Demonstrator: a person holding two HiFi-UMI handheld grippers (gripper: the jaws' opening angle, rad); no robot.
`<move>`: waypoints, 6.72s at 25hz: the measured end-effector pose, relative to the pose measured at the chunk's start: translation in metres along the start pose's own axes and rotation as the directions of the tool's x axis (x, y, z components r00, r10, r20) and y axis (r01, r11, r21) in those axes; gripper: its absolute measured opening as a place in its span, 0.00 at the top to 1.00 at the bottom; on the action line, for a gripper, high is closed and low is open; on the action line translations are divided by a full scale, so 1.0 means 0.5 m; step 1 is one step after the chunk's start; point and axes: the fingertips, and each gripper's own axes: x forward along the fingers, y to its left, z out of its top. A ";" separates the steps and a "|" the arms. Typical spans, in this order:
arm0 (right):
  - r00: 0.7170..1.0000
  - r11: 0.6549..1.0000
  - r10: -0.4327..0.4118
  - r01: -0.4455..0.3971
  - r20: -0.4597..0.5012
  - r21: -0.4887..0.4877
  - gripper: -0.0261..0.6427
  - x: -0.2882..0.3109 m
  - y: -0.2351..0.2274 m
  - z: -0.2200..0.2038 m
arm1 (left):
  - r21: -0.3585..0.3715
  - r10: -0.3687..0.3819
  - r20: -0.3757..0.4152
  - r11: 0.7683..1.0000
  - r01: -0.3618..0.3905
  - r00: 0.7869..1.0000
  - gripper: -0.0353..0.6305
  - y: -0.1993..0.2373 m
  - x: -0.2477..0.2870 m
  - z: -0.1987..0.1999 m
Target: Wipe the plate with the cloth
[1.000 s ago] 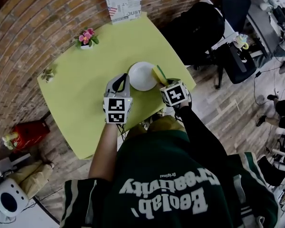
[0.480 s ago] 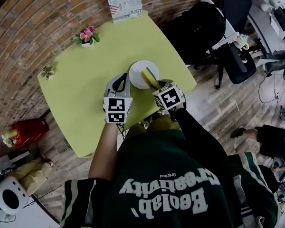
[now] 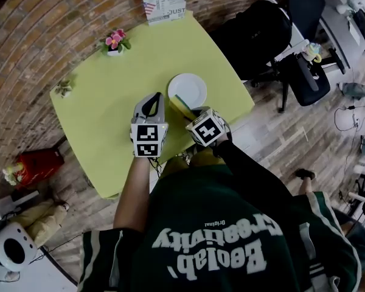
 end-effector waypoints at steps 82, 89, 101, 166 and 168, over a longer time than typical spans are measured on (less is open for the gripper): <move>0.994 0.995 -0.092 0.089 0.066 0.052 0.74 0.030 -0.066 0.104 | -0.028 0.044 -0.017 0.999 -0.045 0.999 0.94 0.028 -0.012 -0.018; 0.993 0.995 -0.094 0.091 0.071 0.047 0.74 0.055 -0.055 0.123 | -0.041 0.072 -0.029 0.996 -0.073 0.997 0.94 0.045 -0.019 -0.030; 0.979 0.970 -0.205 0.202 0.013 0.133 0.74 0.026 -0.168 0.086 | -0.037 0.041 -0.019 0.998 -0.042 0.999 0.94 0.030 0.010 -0.017; 0.976 0.961 -0.217 0.210 0.020 0.181 0.73 -0.041 -0.207 0.015 | -0.016 -0.001 -0.013 1.000 0.001 1.000 0.94 -0.016 0.031 0.000; 0.985 0.972 -0.168 0.159 0.038 0.172 0.73 -0.038 -0.173 0.025 | -0.018 0.001 -0.015 1.000 -0.001 1.000 0.94 -0.015 0.029 -0.002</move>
